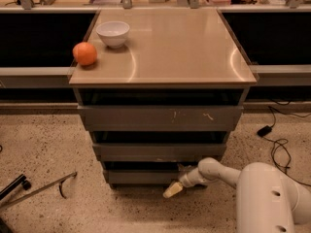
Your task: Open bottom drawer
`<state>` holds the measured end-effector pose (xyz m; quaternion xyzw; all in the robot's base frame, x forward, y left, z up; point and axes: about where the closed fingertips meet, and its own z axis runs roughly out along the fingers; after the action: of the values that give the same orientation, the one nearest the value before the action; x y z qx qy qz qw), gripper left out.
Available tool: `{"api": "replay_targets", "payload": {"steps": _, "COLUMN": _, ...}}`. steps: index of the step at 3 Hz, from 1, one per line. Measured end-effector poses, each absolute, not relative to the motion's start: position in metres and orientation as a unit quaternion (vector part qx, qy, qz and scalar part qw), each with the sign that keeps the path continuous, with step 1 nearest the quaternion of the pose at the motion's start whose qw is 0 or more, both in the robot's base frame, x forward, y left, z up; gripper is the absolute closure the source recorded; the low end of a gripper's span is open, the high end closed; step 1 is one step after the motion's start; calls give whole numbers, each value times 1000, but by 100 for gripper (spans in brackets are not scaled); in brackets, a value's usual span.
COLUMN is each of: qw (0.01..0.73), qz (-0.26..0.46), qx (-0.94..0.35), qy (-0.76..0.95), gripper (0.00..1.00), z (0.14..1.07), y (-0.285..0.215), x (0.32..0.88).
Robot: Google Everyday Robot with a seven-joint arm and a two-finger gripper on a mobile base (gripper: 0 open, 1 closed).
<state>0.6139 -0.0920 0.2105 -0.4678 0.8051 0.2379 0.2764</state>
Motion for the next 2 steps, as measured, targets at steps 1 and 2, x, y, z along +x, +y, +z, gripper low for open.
{"api": "replay_targets", "payload": {"steps": 1, "qw": 256, "qz": 252, "qx": -455, "qy": 815, "gripper": 0, "z": 179, "y": -95, "x": 621}}
{"api": "replay_targets", "payload": {"steps": 2, "qw": 254, "qz": 253, "qx": -454, "qy": 816, "gripper": 0, "z": 181, "y": -95, "x": 621}}
